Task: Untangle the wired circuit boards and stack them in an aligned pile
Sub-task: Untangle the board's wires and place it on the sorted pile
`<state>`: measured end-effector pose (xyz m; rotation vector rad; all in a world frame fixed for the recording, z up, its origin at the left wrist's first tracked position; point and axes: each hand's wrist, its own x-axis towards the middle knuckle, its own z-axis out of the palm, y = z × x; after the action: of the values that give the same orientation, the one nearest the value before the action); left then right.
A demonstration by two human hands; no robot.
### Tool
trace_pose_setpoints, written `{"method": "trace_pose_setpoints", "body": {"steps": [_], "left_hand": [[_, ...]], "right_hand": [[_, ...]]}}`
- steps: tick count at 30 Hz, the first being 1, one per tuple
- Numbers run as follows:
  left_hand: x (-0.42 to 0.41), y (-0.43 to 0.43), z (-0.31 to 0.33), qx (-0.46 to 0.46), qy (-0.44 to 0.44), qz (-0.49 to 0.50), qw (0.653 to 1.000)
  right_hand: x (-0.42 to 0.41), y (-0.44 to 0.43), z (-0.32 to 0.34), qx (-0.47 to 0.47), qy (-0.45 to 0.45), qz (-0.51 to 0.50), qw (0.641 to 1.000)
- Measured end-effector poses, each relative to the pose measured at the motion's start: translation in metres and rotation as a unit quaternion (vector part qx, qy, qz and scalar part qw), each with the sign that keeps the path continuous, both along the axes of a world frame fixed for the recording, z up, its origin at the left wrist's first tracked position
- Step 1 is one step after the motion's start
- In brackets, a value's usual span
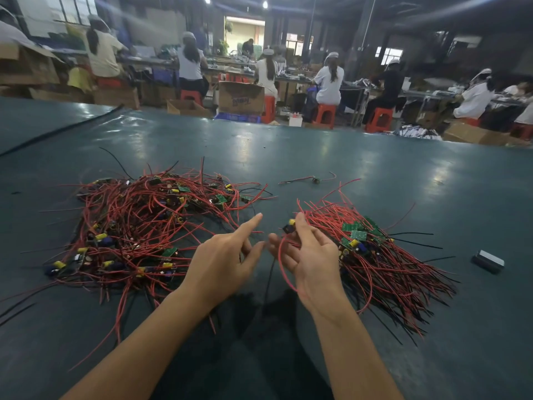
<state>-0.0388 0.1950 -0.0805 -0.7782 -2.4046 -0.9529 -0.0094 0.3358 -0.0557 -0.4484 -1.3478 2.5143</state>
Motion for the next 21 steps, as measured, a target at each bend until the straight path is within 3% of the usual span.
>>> {"method": "trace_pose_setpoints", "body": {"steps": [3,7,9,11,16,18,21], "left_hand": [[0.0,0.0,-0.003,0.005,-0.005,0.005,1.0],[0.0,0.0,-0.006,-0.004,0.011,0.001,1.0],[0.0,0.0,-0.007,-0.003,0.025,0.009,1.0],[-0.001,0.0,-0.007,0.0,0.033,0.024,0.999],[-0.005,-0.002,-0.01,-0.02,0.037,0.058,0.997],[-0.006,-0.003,-0.011,-0.029,0.028,0.071,0.997],[-0.01,-0.004,-0.012,-0.052,0.044,0.092,0.993]], "right_hand": [[-0.002,0.01,0.004,0.018,-0.013,-0.052,0.998],[0.0,0.033,0.011,0.241,-0.005,-0.09,0.966],[0.0,0.051,0.018,0.386,-0.023,-0.11,0.916],[-0.004,0.071,0.027,0.52,-0.069,-0.149,0.838],[-0.014,0.095,0.039,0.674,-0.202,-0.214,0.677],[-0.014,0.096,0.036,0.707,-0.228,-0.194,0.641],[-0.013,0.093,0.03,0.729,-0.247,-0.159,0.618]]}}
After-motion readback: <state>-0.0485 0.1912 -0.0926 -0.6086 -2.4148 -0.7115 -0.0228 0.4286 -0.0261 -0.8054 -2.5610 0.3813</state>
